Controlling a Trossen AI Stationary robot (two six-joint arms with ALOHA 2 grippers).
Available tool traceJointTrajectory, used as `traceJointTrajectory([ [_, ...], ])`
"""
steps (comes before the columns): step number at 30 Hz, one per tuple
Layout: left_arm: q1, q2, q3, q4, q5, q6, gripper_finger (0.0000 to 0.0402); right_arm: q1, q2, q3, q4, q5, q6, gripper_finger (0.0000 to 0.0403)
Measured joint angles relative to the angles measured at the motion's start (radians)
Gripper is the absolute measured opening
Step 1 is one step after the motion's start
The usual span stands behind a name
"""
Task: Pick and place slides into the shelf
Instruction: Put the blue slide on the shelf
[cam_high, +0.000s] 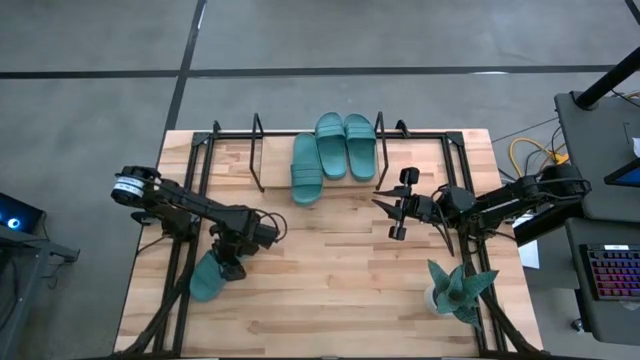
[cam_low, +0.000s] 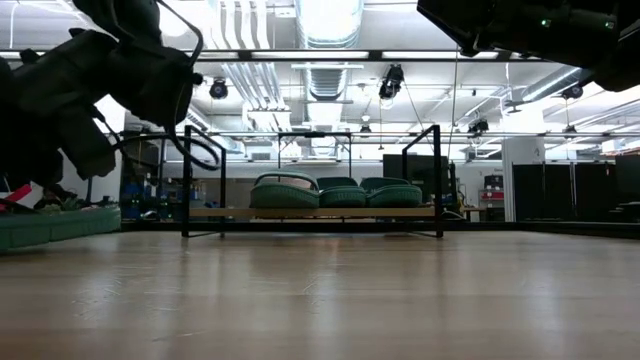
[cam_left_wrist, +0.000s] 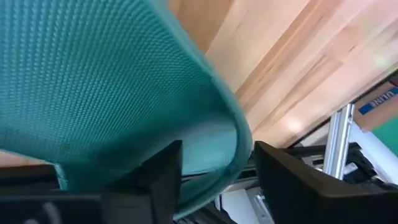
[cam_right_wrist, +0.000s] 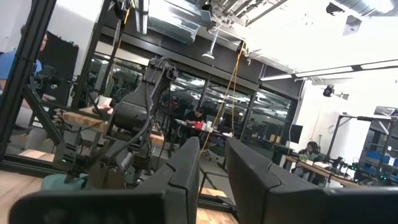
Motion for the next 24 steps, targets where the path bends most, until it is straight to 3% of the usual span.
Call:
traceJointTrajectory([
  [10,0.000,0.000,-0.013,0.005,0.132,0.023,0.0017,0.000,0.000,0.000,0.000,0.000,-0.001,0.0075],
  [24,0.000,-0.025,0.155,-0.007,0.080,0.056,0.0002,0.000,0.000,0.000,0.002,0.000,-0.034,0.0083],
])
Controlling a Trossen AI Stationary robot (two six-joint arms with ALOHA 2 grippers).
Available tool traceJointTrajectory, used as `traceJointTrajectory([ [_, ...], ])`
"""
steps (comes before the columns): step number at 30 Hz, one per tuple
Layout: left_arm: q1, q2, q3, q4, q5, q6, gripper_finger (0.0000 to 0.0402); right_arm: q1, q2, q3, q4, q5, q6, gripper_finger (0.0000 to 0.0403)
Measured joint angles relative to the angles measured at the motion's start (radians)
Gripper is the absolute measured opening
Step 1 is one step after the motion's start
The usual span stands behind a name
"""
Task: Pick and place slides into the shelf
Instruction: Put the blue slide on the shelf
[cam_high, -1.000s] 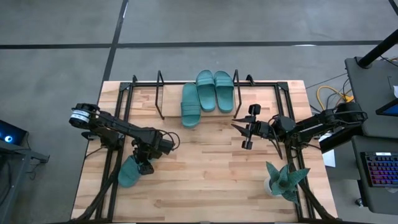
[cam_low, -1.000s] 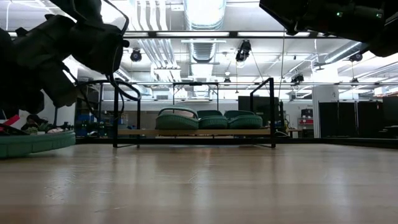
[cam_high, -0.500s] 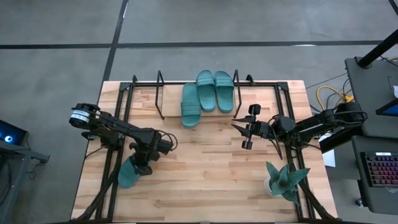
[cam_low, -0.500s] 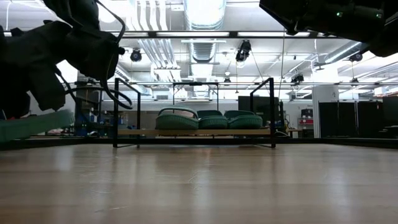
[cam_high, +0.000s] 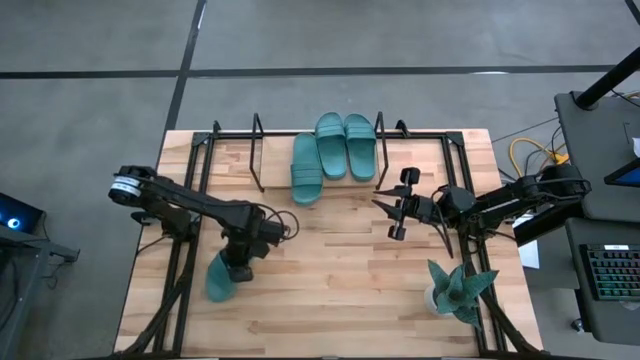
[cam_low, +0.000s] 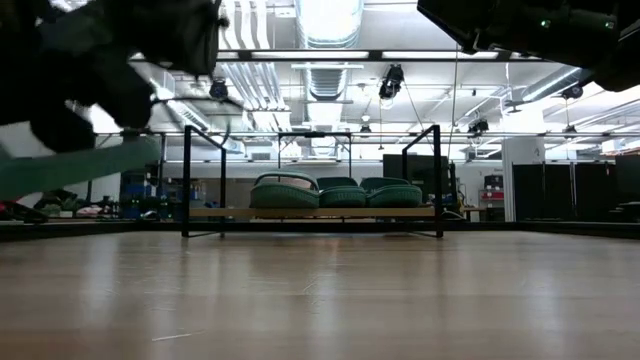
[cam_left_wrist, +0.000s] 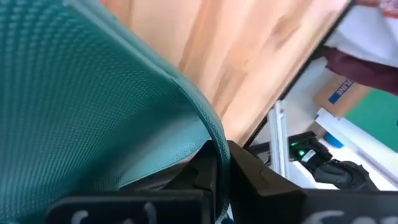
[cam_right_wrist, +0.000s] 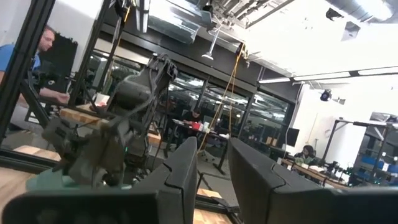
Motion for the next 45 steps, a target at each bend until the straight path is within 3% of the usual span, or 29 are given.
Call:
traceJointTrajectory([
  [4,0.002,-0.037,0.065,-0.002,-0.045,0.007,0.0001,0.001,0.000,0.000,-0.018,-0.008,-0.049,0.0094],
  [8,0.002,-0.091,0.133,0.003,-0.137,0.047,0.0001,0.002,0.000,0.000,-0.045,-0.089,-0.106,0.0108],
  [11,0.002,-0.129,0.183,0.004,-0.253,0.056,0.0001,0.013,0.000,0.000,-0.055,-0.174,-0.116,0.0123],
  [15,0.003,-0.179,0.252,0.005,-0.465,0.058,0.0001,0.036,0.000,0.023,-0.088,-0.186,-0.088,0.0148],
  [19,0.004,-0.204,0.306,0.033,-0.641,0.131,0.0000,0.047,0.006,0.094,-0.249,-0.183,-0.058,0.0179],
  [26,0.002,-0.215,0.342,0.207,-0.670,0.317,0.0000,0.047,0.053,0.281,-0.624,-0.180,-0.046,0.0219],
  [32,0.004,-0.212,0.363,0.304,-0.878,0.423,0.0000,0.046,0.121,0.383,-0.689,-0.051,0.083,0.0219],
  [36,0.003,-0.220,0.365,0.403,-0.983,0.493,0.0000,0.047,0.169,0.413,-0.702,-0.040,0.079,0.0219],
  [45,0.002,-0.225,0.365,0.583,-1.059,0.601,0.0000,0.046,0.233,0.462,-0.704,0.132,0.078,0.0219],
])
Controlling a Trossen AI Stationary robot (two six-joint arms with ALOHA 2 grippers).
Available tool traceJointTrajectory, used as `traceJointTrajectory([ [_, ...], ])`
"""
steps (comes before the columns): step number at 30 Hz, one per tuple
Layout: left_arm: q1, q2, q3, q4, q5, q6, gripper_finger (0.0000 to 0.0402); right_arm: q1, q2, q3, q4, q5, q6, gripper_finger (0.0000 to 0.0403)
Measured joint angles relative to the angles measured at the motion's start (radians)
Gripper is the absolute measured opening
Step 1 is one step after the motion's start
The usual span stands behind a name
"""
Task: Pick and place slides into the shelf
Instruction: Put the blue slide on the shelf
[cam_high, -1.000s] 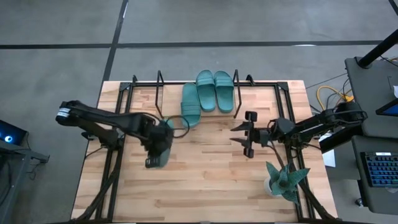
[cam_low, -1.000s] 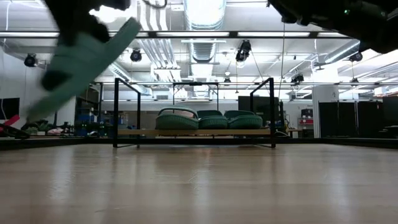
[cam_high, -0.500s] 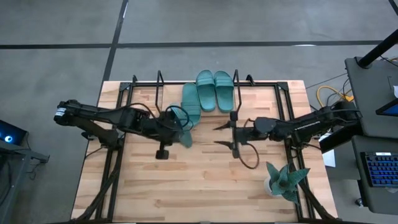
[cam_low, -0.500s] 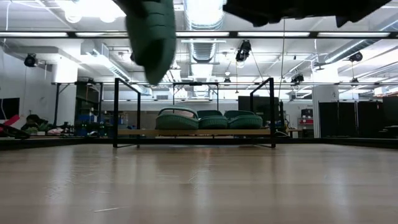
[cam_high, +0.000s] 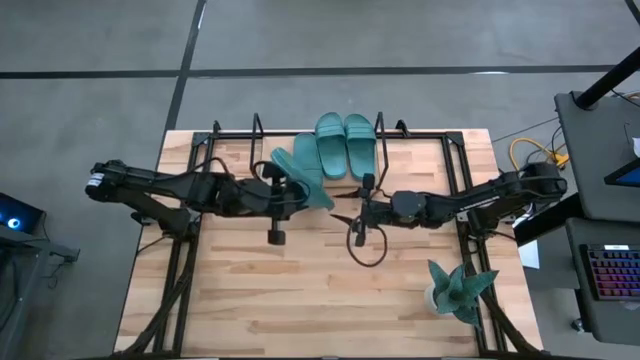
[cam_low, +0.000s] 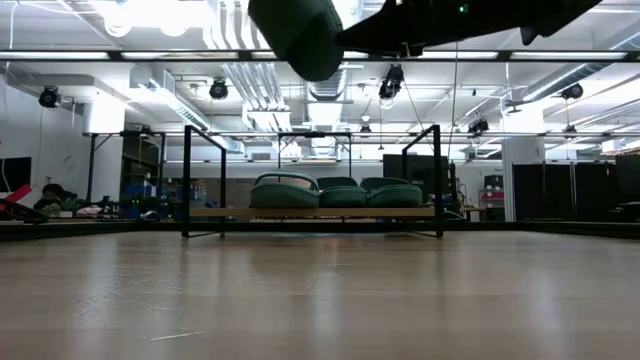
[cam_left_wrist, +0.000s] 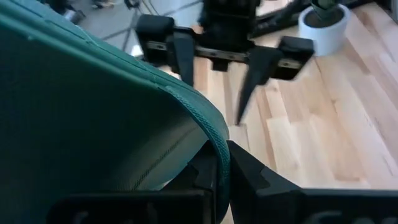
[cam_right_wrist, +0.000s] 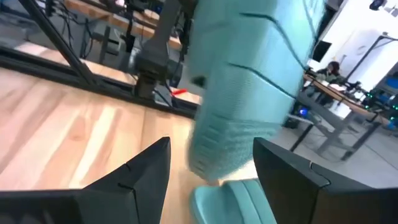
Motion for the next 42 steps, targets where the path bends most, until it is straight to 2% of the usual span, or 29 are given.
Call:
traceJointTrajectory([
  [8,0.000,0.055,-0.002,0.073,-0.055,0.043,0.0000,-0.001,0.001,0.004,0.012,0.034,0.033,0.0219],
  [11,-0.001,0.086,-0.004,0.105,-0.040,0.060,0.0000,0.000,0.002,0.004,0.011,0.082,0.063,0.0219],
  [16,-0.001,0.114,0.002,0.120,-0.018,0.101,0.0000,0.000,0.002,0.002,-0.010,0.085,0.088,0.0219],
  [38,-0.001,0.115,0.004,0.120,-0.003,0.102,0.0000,0.000,0.001,-0.002,-0.056,0.085,0.050,0.0219],
  [42,-0.001,0.115,0.004,0.120,-0.003,0.102,0.0000,0.000,0.001,-0.002,-0.063,0.086,0.045,0.0201],
])
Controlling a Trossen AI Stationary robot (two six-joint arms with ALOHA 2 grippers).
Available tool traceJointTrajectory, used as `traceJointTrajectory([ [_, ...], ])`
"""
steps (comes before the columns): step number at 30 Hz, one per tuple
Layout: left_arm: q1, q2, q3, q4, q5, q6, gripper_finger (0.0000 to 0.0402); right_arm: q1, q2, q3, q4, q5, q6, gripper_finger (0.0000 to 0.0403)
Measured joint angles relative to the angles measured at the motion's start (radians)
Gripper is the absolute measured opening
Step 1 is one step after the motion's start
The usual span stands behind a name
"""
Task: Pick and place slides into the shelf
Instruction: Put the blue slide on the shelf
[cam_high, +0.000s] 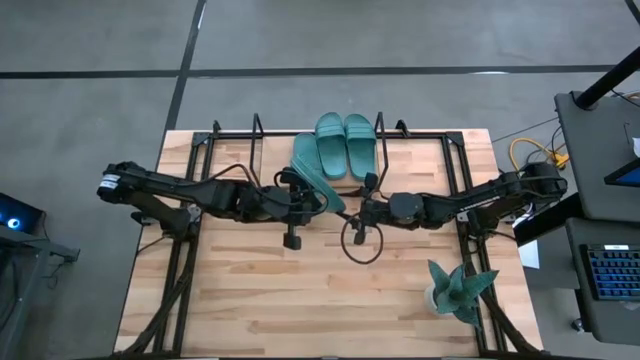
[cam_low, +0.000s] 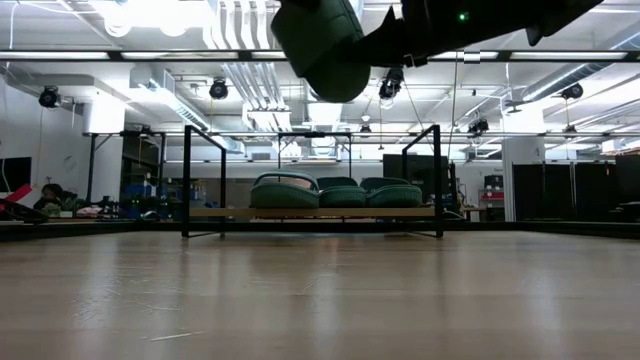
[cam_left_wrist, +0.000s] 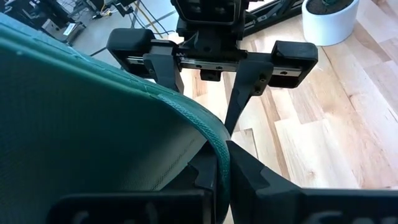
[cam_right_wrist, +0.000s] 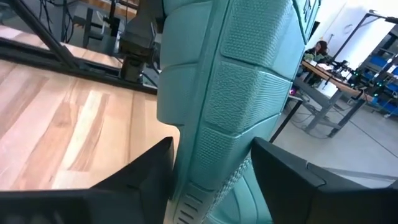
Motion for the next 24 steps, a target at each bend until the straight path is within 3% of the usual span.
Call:
traceJointTrajectory([
  [10,0.001,0.000,-0.003,0.006,0.025,-0.001,0.0000,-0.001,0.000,0.000,-0.026,0.006,-0.048,0.0043],
  [16,0.001,0.000,-0.004,0.031,0.034,-0.001,0.0010,-0.002,-0.001,0.000,-0.030,0.005,-0.054,0.0043],
  [24,-0.008,-0.005,0.004,0.024,0.044,0.034,0.0105,-0.003,-0.001,-0.003,-0.040,-0.001,-0.078,0.0043],
])
